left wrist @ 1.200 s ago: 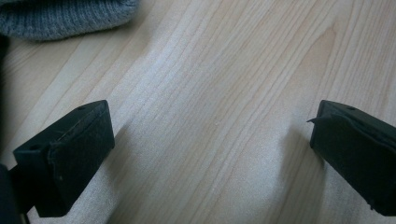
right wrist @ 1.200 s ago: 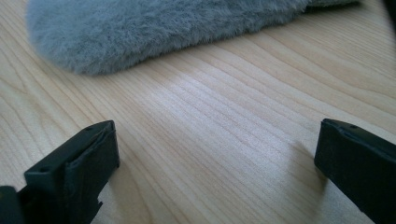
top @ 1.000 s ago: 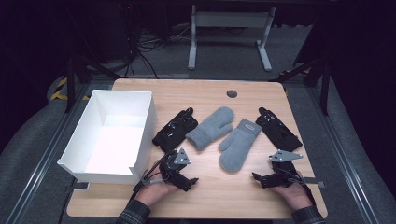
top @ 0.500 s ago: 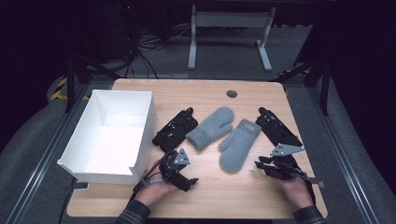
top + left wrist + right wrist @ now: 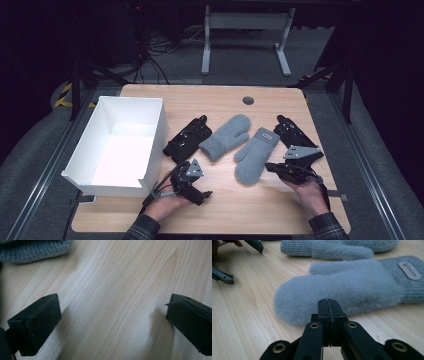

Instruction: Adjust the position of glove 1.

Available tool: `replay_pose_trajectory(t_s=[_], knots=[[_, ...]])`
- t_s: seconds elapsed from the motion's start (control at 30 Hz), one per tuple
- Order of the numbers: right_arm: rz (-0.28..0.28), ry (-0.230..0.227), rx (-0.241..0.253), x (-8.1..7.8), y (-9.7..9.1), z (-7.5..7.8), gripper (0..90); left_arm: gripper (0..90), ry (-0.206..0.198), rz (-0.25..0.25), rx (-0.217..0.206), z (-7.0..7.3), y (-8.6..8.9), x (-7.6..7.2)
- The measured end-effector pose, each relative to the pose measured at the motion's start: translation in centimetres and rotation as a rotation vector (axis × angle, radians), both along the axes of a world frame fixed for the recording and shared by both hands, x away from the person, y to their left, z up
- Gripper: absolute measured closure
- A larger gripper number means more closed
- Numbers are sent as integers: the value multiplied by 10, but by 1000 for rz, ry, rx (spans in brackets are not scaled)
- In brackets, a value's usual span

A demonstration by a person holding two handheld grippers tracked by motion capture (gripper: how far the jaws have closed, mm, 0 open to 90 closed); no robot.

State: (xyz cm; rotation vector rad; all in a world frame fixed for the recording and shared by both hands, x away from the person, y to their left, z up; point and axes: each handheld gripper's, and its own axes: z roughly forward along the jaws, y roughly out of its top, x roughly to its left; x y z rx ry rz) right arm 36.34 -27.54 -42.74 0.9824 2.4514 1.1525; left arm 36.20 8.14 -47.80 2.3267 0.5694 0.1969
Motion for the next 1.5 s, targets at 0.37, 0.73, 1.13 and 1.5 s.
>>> replay_pose_trajectory(t_s=[0.37, 0.73, 1.13, 1.5], knots=[[28, -15, -17, 21, 16, 0, 900, 2, -3, -2, -1, 0, 0, 0], [42, 88, -92, 35, 24, -26, 900, 2, -2, -1, -2, 0, 0, 0], [89, 98, -99, 27, 35, -26, 900, 2, -3, -3, -1, 0, 0, 0], [181, 112, -102, 2, 58, -26, 900, 2, -2, -2, -2, 0, 0, 0]])
